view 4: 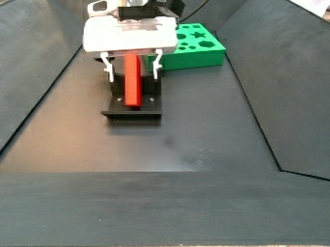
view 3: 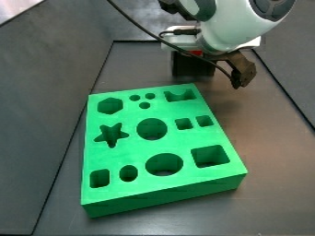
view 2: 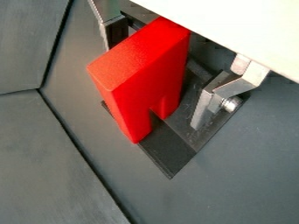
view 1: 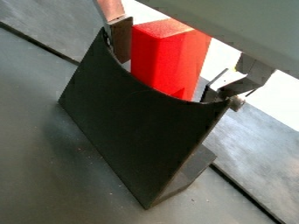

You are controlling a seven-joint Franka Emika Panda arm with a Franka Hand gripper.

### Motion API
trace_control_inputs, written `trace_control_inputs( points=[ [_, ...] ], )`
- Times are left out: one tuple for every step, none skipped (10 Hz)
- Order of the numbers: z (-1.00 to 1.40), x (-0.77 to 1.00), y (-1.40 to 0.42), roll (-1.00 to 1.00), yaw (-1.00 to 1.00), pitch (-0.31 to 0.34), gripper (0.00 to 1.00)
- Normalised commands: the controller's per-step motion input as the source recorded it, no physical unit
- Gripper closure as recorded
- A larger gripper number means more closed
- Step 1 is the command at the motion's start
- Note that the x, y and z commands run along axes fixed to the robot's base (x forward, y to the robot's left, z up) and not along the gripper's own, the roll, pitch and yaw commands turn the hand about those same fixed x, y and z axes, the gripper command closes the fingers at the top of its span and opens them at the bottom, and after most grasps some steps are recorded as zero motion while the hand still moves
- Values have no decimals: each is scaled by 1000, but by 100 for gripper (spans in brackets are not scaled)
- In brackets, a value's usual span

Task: Pick up the double-square object. Move up. Place the double-square object on the fixture. Regrasp the double-square object. Move to above the board. Insert the double-square object.
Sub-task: Regrasp the double-square object, then move to above the board.

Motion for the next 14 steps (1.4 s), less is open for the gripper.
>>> trace_control_inputs(
  points=[
    [-178, 14, -1, 39, -6, -19, 0],
    [-500, 0, 0, 0, 0, 0, 100],
    [1000, -13, 109, 375, 167, 421, 100],
    [1000, -12, 108, 370, 170, 418, 100],
    [1000, -7, 94, 242, 239, 345, 100],
    [1000, -5, 92, 139, 302, 279, 100],
    [1000, -4, 87, 41, 349, 181, 100],
    [1000, -1, 81, 7, 357, 103, 100],
    [1000, 1, 77, -2, 350, 53, 100],
    [1000, 3, 70, -6, 297, -61, 100],
    [1000, 4, 66, -6, 270, -99, 100],
    [1000, 5, 60, -3, 194, -149, 100],
    [1000, 6, 56, 1, 136, -170, 100],
    [1000, 1, 47, 7, 53, -177, 100]
  ],
)
